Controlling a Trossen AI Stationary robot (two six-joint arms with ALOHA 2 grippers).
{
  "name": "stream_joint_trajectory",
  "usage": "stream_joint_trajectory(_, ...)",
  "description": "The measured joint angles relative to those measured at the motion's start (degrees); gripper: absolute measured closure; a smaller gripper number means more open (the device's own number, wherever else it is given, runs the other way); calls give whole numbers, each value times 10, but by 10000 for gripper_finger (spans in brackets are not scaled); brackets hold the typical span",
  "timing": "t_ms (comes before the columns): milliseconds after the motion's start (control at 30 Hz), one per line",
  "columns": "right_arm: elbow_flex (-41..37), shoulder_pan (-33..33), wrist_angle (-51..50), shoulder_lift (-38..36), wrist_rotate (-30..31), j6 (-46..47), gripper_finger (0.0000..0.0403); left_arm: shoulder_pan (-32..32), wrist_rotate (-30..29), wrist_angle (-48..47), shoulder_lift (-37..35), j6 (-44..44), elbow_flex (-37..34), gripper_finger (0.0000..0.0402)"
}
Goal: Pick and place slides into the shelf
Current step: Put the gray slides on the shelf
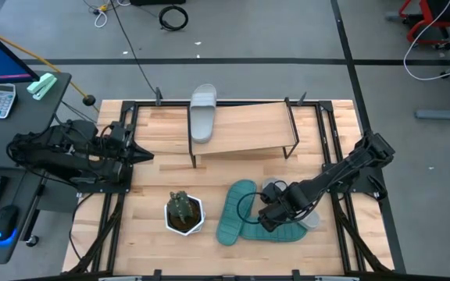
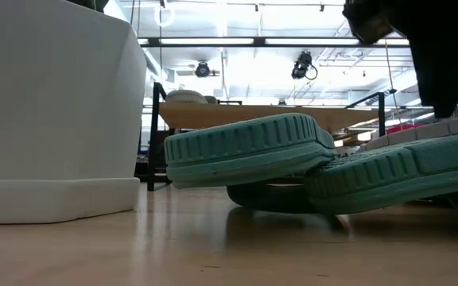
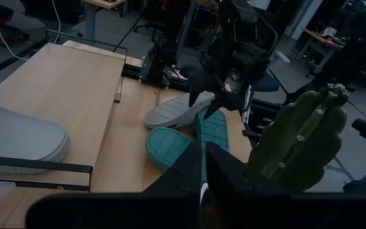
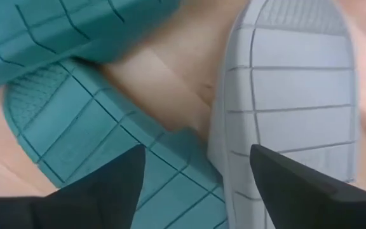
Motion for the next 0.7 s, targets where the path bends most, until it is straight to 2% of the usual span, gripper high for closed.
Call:
stream_joint_trajectory(300,-35,-10,27,-1,-14,-17,133,0,0,0,0,0,0,395)
stream_joint_trajectory(500,-59,-10,40,-2,-24,-20,146,0,0,0,0,-3,0,386)
stream_joint_trajectory(600,-60,-10,38,-2,-26,-20,179,0,0,1,0,-4,0,378)
stream_joint_trajectory(700,-60,-10,35,-2,-27,-21,240,0,0,1,0,-4,0,377)
